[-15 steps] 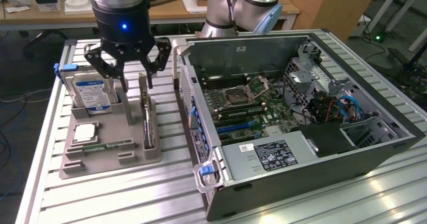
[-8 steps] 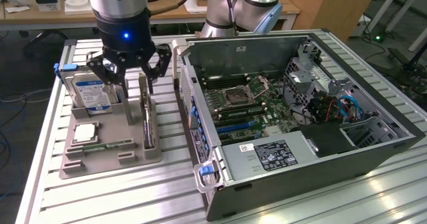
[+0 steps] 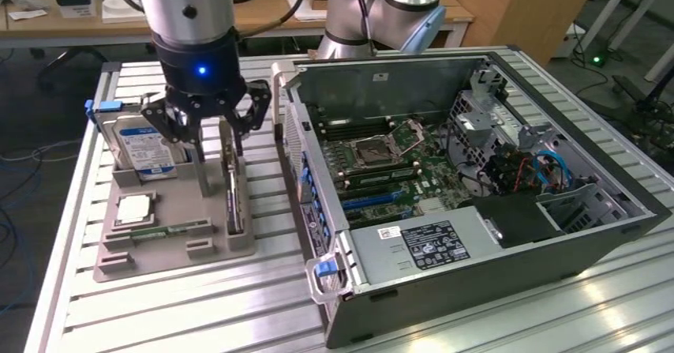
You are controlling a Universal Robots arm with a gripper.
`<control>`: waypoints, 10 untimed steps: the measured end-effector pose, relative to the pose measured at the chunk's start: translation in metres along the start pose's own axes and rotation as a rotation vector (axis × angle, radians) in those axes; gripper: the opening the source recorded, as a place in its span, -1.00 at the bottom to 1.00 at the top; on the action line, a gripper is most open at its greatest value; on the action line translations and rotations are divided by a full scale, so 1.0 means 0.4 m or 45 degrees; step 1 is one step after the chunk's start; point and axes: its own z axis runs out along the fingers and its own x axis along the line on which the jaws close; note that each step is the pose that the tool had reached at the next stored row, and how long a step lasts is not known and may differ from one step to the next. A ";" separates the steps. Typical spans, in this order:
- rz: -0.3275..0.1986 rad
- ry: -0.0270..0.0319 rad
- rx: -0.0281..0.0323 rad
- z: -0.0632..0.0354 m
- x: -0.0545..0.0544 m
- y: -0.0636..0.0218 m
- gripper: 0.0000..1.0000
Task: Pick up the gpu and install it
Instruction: 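Pick up the gpu and move the gpu toward the slot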
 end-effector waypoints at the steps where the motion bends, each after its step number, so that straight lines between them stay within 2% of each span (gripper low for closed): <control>1: 0.000 0.0001 0.0001 0.004 0.000 0.000 0.07; 10: 0.012 -0.0016 0.0003 0.042 0.000 -0.001 0.07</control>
